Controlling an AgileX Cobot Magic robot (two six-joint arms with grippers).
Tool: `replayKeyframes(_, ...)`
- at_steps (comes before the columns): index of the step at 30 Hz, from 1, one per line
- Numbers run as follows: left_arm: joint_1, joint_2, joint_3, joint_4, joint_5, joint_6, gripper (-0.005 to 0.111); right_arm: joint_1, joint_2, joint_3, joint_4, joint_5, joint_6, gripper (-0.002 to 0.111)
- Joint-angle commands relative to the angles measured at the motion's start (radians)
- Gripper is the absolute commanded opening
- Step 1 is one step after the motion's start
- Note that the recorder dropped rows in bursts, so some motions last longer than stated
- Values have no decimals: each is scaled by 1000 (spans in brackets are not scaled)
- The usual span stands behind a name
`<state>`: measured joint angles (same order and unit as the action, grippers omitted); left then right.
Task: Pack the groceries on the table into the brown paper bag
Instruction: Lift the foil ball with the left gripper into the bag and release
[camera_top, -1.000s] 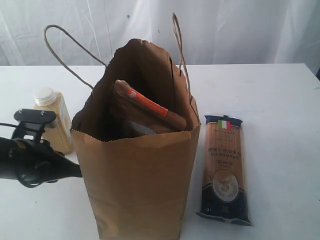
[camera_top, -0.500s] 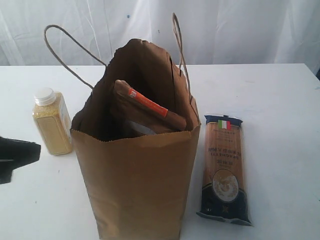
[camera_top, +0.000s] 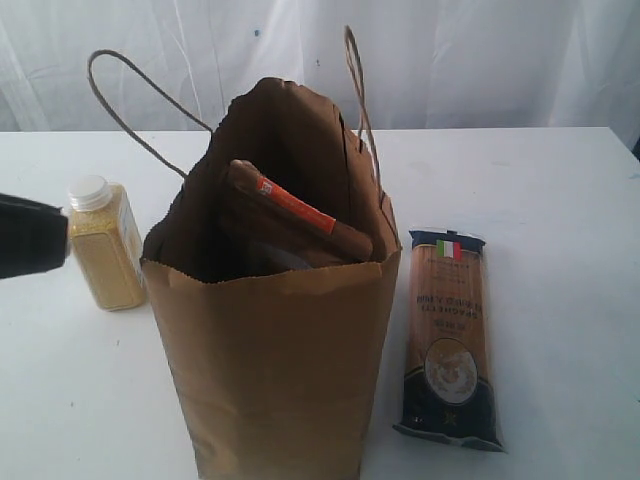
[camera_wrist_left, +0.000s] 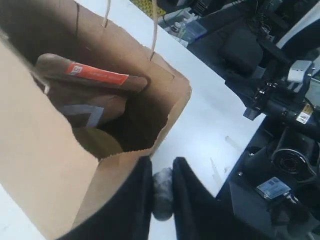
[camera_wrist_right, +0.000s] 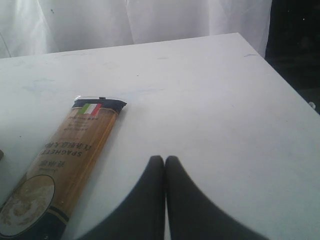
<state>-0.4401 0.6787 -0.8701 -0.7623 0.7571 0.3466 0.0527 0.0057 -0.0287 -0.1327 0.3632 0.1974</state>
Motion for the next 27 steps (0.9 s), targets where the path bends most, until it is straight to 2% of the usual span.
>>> replayKeyframes(1,-1,98,-51,-58,52,67,0,-4,-6,2,1,-6,0,0)
replayKeyframes(14,-5,261,-137,-79,69,108,0,-4,-6,2,1,-6,0,0)
replayKeyframes(20,-5,297,-167,-82,51,163,0,-4,-6,2,1,-6,0,0)
replayKeyframes(27,-5,353,-167,-151,51,260,0,-4,-6,2,1,-6,0,0)
